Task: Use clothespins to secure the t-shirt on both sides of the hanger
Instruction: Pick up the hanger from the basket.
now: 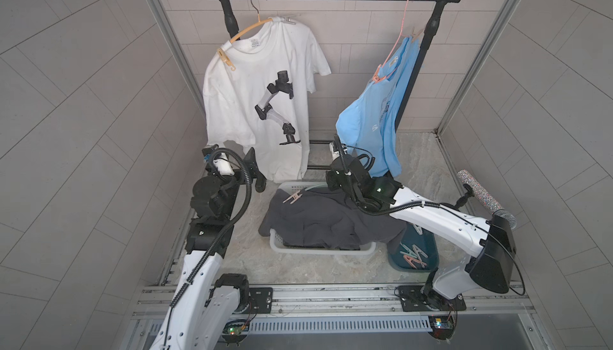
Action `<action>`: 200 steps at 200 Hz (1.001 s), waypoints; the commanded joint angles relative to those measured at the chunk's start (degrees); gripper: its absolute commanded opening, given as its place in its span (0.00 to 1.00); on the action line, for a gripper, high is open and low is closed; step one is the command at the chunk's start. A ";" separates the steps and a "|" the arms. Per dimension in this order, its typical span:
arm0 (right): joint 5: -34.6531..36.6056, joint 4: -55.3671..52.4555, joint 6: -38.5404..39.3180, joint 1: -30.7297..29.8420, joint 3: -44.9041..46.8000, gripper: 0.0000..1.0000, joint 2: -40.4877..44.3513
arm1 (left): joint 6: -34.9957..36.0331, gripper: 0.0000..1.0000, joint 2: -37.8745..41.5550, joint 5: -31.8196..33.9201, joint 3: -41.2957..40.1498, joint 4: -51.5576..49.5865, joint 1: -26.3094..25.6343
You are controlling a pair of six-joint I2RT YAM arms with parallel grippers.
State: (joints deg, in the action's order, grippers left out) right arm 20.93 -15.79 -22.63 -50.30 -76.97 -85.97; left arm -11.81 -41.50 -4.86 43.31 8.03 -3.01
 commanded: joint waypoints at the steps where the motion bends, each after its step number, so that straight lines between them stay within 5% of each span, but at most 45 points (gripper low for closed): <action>1: -2.70 5.29 1.58 -0.51 0.88 0.00 3.65 | 1.35 0.87 1.26 -0.55 1.95 -1.22 0.21; 134: -17.37 24.62 5.99 -2.55 15.40 0.00 16.22 | 0.86 0.88 5.85 -8.15 6.58 -10.23 0.13; 158: -21.64 25.18 12.18 -2.61 14.20 0.00 18.74 | -1.14 0.89 5.51 -7.12 10.74 -15.61 0.13; 200: -20.63 20.56 18.51 -2.26 7.71 0.00 22.40 | 0.60 0.88 3.96 -15.15 16.63 -17.80 0.11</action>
State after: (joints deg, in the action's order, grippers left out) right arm 0.86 2.76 -9.69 -52.56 -63.81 -67.46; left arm -12.38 -36.82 -14.63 55.86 -7.60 -3.01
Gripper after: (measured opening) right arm 0.065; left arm 0.883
